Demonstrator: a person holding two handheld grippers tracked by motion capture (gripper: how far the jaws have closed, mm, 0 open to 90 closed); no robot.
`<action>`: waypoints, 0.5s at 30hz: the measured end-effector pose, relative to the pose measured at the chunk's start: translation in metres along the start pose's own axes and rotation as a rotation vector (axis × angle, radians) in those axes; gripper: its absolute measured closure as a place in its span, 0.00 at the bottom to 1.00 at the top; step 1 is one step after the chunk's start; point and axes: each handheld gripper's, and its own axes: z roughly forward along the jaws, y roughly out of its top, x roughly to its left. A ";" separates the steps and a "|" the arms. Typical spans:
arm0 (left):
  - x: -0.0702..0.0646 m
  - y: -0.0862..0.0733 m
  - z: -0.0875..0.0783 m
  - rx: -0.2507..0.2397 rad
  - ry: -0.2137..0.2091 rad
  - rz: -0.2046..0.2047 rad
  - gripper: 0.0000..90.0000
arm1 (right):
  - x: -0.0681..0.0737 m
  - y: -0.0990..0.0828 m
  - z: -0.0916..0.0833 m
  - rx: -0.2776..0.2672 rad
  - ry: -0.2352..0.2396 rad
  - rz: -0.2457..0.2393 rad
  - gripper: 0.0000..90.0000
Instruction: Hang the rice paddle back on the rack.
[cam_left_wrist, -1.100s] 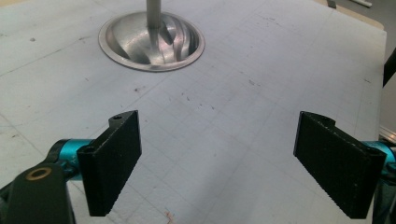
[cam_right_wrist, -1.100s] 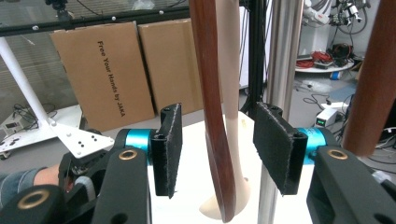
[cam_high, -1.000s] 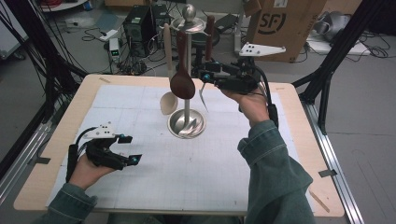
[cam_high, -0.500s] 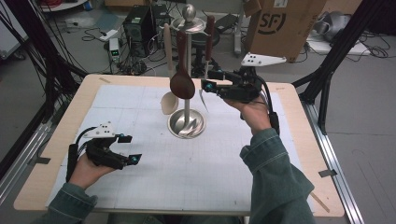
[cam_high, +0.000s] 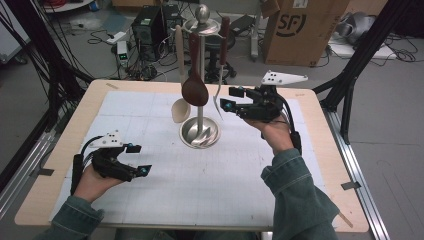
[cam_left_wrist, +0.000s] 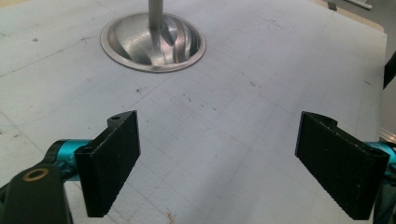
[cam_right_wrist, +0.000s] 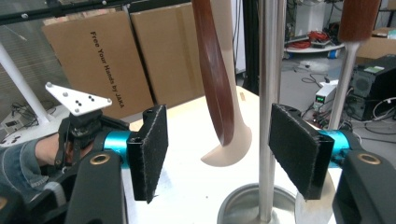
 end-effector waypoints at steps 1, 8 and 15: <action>0.000 0.000 0.000 -0.004 0.000 -0.003 0.16 | 0.000 -0.002 -0.001 0.001 -0.002 -0.001 0.40; 0.000 0.000 0.001 -0.001 0.000 -0.002 0.16 | -0.002 -0.014 -0.004 0.016 -0.036 0.002 0.33; 0.000 0.000 0.000 -0.001 -0.001 0.000 0.16 | 0.002 -0.024 -0.005 0.065 -0.063 0.002 0.25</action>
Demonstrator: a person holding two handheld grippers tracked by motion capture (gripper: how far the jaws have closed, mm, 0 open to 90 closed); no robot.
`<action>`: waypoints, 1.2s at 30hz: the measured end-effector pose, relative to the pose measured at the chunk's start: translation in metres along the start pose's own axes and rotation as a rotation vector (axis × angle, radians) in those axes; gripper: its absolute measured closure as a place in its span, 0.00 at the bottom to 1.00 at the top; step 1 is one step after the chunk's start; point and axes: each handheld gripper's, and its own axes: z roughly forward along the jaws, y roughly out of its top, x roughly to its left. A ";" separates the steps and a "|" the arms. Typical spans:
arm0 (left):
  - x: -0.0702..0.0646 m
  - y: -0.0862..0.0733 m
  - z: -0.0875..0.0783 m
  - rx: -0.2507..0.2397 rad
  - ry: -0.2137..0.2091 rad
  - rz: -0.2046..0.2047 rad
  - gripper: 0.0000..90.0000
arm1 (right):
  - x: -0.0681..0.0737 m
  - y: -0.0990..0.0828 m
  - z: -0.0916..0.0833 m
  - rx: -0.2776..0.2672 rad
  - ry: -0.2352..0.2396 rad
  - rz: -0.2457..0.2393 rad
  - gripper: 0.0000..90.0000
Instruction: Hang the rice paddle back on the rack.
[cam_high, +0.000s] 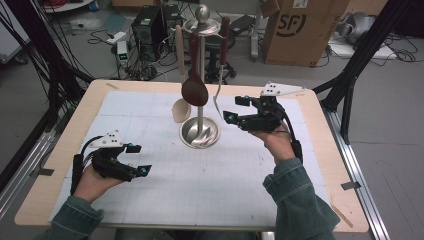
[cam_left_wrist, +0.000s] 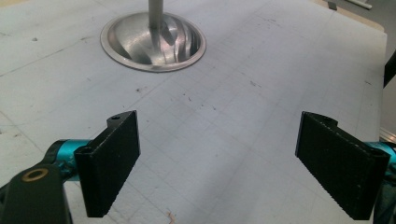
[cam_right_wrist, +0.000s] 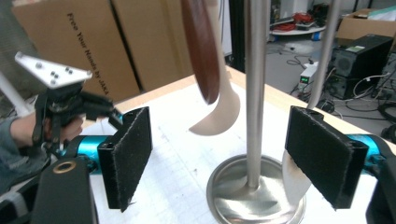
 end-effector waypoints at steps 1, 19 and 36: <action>0.000 0.000 0.000 0.001 0.001 0.001 0.16 | 0.001 -0.002 0.000 0.001 0.001 -0.002 0.23; 0.001 0.000 -0.001 0.000 0.008 -0.003 0.15 | 0.002 -0.050 -0.002 0.042 -0.027 -0.015 0.15; 0.001 0.000 -0.001 -0.001 0.018 -0.002 0.13 | 0.004 -0.088 -0.005 0.079 -0.032 0.020 0.11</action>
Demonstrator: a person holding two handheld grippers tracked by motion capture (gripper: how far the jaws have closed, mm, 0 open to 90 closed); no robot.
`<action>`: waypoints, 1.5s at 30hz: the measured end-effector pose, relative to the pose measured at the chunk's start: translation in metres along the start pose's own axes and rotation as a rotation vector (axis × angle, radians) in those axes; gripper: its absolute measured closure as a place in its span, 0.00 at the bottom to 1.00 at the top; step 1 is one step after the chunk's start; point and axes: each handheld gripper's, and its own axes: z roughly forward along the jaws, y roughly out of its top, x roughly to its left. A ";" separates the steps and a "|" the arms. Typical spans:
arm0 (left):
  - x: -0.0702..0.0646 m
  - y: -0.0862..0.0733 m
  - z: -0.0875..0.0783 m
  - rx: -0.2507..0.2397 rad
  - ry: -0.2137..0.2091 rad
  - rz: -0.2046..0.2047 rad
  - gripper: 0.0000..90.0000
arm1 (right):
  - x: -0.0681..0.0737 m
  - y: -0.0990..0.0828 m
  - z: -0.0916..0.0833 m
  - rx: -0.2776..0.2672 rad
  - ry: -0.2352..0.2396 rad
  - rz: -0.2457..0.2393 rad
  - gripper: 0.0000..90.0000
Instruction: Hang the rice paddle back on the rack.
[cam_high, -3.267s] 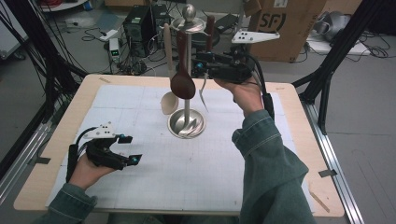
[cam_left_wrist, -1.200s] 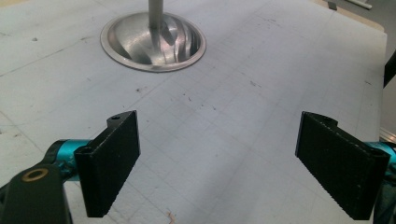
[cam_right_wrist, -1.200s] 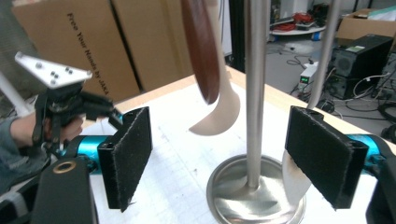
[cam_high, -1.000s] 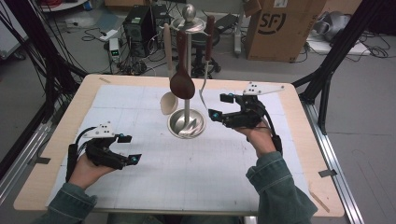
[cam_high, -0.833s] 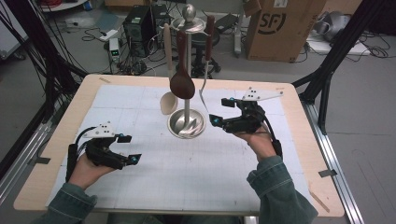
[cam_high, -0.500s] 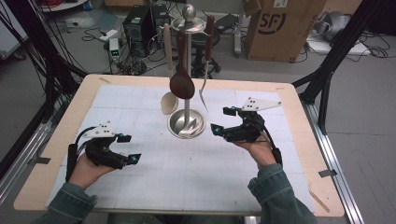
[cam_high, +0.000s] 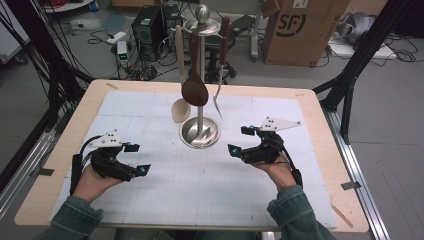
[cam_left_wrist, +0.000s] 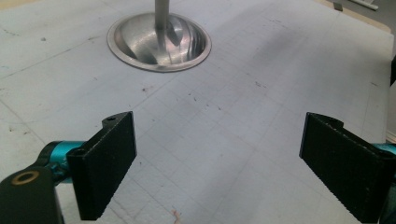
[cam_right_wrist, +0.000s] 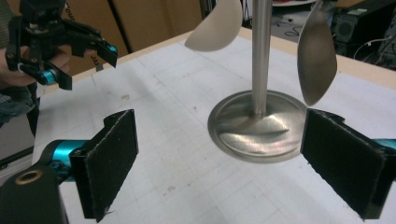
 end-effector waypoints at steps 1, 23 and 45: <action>0.000 0.000 0.000 0.000 0.002 -0.002 0.13 | 0.000 -0.002 0.000 0.004 0.000 0.001 0.11; 0.001 -0.002 -0.003 -0.010 0.015 -0.003 0.06 | 0.005 -0.034 -0.012 0.053 -0.040 0.019 0.00; 0.005 -0.013 -0.010 -0.007 0.031 -0.019 0.02 | 0.007 -0.067 -0.039 0.059 -0.086 0.047 0.00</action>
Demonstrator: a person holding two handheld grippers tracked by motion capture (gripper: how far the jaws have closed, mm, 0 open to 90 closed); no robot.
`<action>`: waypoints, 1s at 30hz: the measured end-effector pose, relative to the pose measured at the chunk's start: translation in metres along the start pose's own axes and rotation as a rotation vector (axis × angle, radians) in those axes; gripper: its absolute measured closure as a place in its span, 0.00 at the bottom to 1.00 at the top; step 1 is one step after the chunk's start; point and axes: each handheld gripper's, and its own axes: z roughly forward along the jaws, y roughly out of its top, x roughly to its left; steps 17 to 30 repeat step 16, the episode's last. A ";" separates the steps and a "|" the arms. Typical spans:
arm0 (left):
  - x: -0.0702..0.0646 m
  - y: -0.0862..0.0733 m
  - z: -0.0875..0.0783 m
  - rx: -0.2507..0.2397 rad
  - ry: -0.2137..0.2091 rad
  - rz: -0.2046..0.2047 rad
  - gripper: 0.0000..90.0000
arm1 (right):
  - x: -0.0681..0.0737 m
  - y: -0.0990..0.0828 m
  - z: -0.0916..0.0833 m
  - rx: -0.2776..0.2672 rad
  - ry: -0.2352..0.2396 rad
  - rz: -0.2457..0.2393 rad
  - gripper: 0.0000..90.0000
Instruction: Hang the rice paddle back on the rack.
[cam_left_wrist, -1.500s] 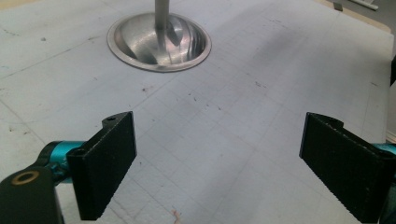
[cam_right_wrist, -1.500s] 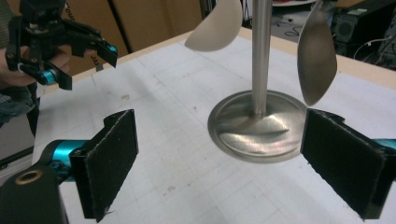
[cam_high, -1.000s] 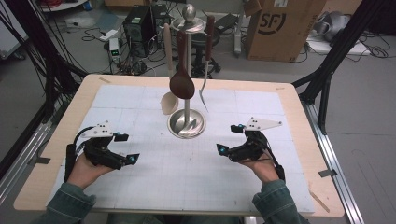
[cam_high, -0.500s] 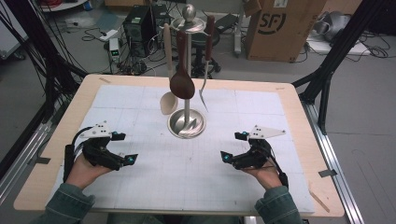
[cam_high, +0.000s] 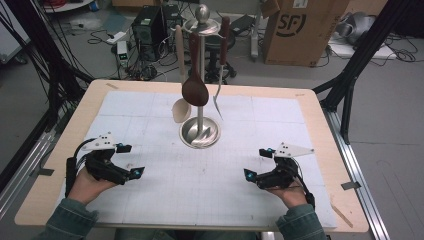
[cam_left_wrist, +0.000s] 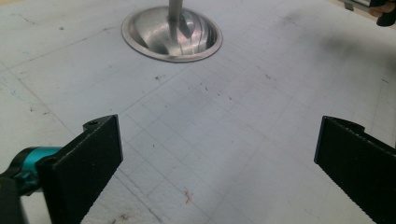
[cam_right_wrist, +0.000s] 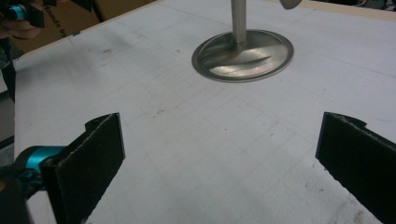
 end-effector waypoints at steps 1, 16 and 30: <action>0.000 -0.001 0.000 0.001 0.000 -0.001 0.02 | 0.000 -0.001 -0.001 -0.001 -0.002 0.001 0.00; -0.003 -0.022 -0.001 0.041 0.021 -0.020 0.02 | 0.001 -0.018 -0.010 0.004 -0.024 0.011 0.00; -0.003 -0.022 -0.001 0.041 0.021 -0.020 0.02 | 0.001 -0.018 -0.010 0.004 -0.024 0.011 0.00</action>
